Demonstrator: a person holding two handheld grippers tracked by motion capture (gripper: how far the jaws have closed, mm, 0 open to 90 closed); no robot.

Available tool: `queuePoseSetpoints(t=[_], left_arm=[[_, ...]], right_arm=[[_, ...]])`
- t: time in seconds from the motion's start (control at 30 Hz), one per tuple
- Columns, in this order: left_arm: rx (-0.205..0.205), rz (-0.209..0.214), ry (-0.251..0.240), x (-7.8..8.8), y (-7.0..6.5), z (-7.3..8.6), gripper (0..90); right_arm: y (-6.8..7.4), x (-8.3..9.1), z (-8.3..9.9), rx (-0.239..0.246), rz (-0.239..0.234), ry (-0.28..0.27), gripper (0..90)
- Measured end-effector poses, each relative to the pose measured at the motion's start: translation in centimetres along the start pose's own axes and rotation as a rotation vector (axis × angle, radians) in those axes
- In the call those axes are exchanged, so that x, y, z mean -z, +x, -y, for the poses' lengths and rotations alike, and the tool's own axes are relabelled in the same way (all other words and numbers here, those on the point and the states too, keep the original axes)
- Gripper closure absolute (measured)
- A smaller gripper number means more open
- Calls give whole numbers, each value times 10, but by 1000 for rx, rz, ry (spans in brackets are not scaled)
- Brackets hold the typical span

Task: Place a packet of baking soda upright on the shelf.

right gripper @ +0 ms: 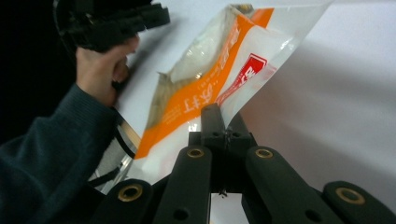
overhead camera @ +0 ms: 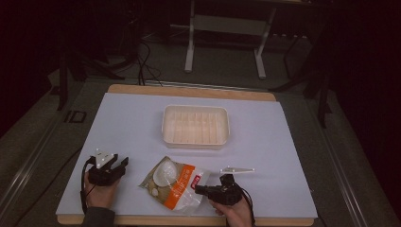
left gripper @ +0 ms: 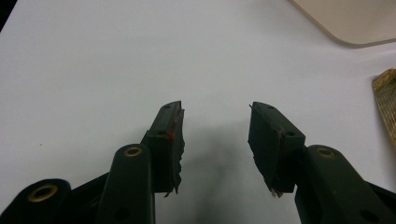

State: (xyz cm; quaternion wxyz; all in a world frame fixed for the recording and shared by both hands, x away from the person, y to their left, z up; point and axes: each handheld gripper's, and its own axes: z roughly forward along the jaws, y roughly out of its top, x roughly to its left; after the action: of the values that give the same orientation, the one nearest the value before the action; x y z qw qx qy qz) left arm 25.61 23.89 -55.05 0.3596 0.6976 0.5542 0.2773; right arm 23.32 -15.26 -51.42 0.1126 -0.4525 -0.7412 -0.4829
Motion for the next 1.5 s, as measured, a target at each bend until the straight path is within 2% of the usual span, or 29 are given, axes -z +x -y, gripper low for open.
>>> queuePoseSetpoints(t=[0.3,0.63,1.17,1.23,1.33,1.5], left_arm=[[2,0,0,0,0,0,545],[5,2,-1,0,0,0,545],[10,4,-4,0,0,0,545],[8,6,-3,0,1,0,545],[8,7,-5,0,1,0,545],[10,9,-7,0,1,0,545]], right_arm=[[11,1,-21,-8,-70,-21,900],[31,-6,-52,52,-92,-24,900],[44,-21,-85,49,-170,4,900],[45,-25,-91,33,-201,5,900],[46,-28,-95,26,-218,5,900],[51,-32,-101,32,-224,10,900]])
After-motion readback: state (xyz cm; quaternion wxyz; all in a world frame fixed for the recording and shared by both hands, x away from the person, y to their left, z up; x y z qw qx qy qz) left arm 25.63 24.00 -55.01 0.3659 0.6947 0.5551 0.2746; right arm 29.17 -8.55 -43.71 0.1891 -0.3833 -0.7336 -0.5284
